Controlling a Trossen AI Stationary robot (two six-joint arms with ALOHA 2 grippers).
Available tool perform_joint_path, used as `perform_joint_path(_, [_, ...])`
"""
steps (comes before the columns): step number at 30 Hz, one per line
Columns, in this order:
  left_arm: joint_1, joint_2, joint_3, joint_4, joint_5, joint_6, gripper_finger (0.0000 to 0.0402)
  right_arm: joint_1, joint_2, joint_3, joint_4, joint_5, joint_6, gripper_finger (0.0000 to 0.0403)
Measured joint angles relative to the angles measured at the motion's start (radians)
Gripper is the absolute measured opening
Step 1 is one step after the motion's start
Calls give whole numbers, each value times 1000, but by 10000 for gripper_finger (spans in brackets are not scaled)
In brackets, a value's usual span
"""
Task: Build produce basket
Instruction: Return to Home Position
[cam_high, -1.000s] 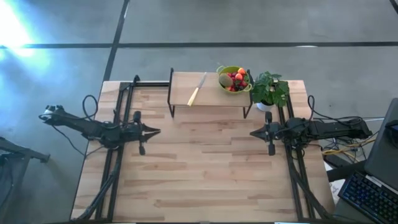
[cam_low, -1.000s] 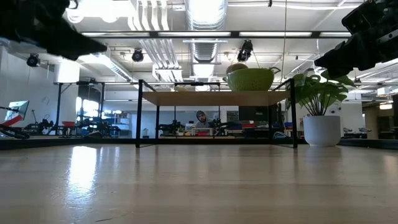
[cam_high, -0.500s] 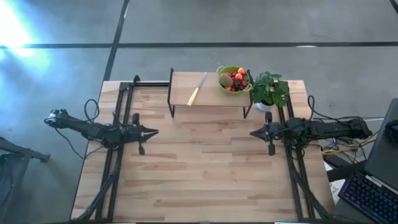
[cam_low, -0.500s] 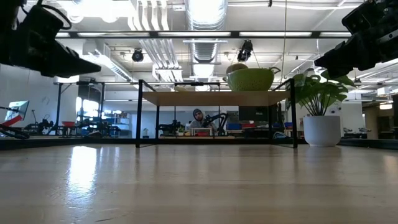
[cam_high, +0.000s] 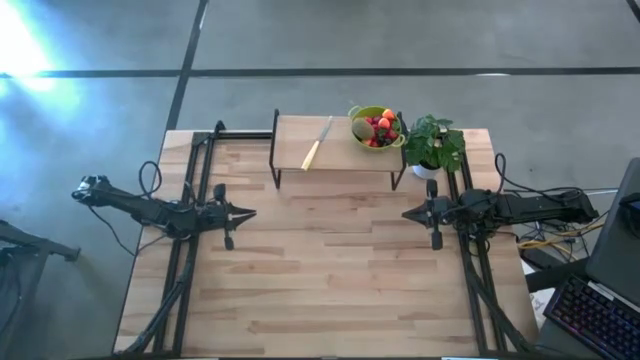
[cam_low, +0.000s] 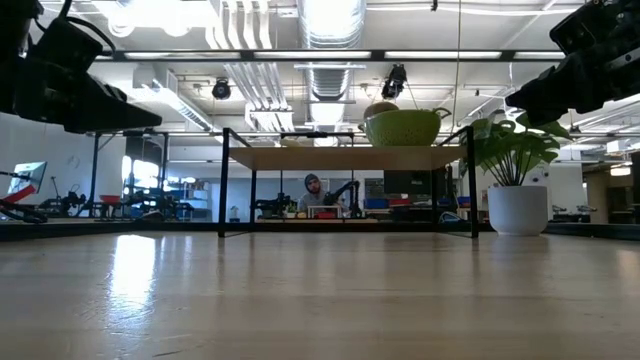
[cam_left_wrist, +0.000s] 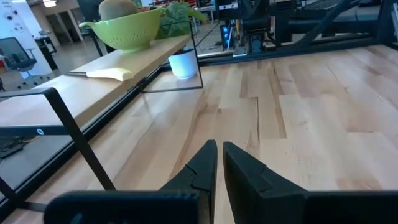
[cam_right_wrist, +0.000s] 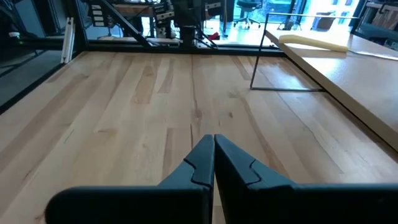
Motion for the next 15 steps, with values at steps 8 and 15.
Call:
perform_joint_path(8, [0,0,-1,0,0,0,32,0,0,0,0,0,3,8])
perform_joint_path(15, [0,0,-1,-1,0,0,32,0,0,0,0,0,7,8])
